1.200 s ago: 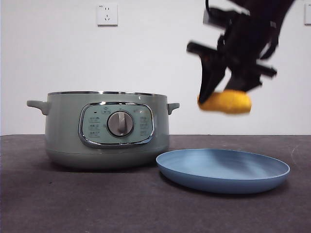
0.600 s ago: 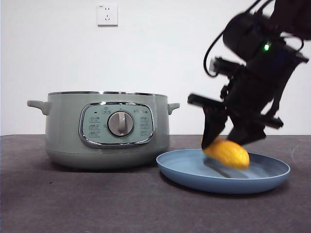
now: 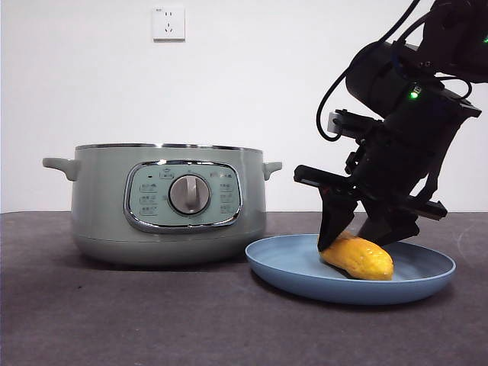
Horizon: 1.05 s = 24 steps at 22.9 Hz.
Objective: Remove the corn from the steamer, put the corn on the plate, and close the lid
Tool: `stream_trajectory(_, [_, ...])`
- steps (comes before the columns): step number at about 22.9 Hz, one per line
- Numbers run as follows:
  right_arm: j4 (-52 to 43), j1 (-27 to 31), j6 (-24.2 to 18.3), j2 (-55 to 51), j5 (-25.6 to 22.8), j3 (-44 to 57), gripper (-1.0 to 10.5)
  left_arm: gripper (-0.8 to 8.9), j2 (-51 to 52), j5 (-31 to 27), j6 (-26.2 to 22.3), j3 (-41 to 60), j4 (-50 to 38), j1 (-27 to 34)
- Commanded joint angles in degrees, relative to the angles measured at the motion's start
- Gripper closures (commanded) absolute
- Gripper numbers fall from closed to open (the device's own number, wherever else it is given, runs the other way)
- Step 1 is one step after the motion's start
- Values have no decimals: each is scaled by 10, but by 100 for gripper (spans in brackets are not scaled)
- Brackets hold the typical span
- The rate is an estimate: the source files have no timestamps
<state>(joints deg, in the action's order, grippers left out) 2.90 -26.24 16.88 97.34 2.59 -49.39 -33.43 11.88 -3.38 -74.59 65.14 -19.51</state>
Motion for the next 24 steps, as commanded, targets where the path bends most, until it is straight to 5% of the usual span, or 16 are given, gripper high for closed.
stream_trajectory(1, [19,0,17,11,1,7,454,822,-13,1,5,-3,-49,0])
stream_trajectory(2, [19,0,17,10,1,7,383,822,-23,1,4,-3,-63,0])
stream_trajectory(7, [32,0,2,-50,3,6,377,822,-92,2,4,-3,-138,0])
stream_trajectory(15, [179,0,-35,-330,2,6,379,822,-247,5,1,-3,-292,0])
stream_trajectory(24, [276,-1,-35,-513,3,6,379,822,-383,6,-14,-3,-409,0])
